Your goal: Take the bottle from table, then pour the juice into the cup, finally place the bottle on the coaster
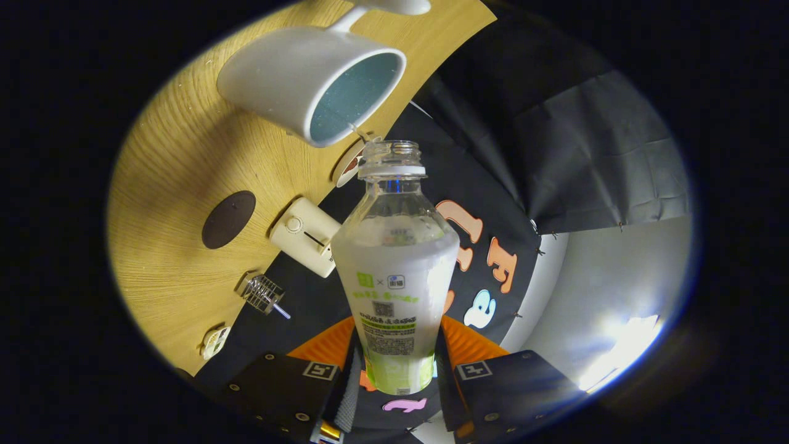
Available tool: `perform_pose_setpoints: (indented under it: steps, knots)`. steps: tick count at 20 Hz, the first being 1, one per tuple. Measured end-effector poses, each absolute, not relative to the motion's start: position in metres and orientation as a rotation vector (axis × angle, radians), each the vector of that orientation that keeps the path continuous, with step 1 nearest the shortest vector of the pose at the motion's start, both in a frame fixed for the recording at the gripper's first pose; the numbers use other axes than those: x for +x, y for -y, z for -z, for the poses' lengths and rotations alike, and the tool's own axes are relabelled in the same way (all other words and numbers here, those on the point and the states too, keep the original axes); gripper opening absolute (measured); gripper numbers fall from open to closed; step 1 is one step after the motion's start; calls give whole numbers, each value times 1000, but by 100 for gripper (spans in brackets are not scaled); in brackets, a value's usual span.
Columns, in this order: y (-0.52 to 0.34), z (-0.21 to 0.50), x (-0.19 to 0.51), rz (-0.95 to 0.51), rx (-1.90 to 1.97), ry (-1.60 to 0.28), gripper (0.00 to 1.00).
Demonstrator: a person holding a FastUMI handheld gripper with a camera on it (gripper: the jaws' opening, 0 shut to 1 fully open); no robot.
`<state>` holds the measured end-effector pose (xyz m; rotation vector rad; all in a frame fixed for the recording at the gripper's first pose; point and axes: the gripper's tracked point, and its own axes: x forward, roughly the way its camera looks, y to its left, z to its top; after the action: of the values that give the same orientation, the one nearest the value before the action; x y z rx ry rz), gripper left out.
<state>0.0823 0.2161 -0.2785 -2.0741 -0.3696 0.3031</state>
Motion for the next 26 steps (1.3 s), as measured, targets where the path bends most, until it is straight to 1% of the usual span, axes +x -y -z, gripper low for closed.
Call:
perform_pose_setpoints:
  steps: [5, 11, 18, 26]
  knots:
    - [-217, 282, 82, -307, -2038, 339, 55]
    - [-207, 324, 70, -410, -1835, 99, 55]
    - [-206, 365, 62, -467, -1386, -168, 56]
    - [-201, 375, 94, -410, -811, -388, 56]
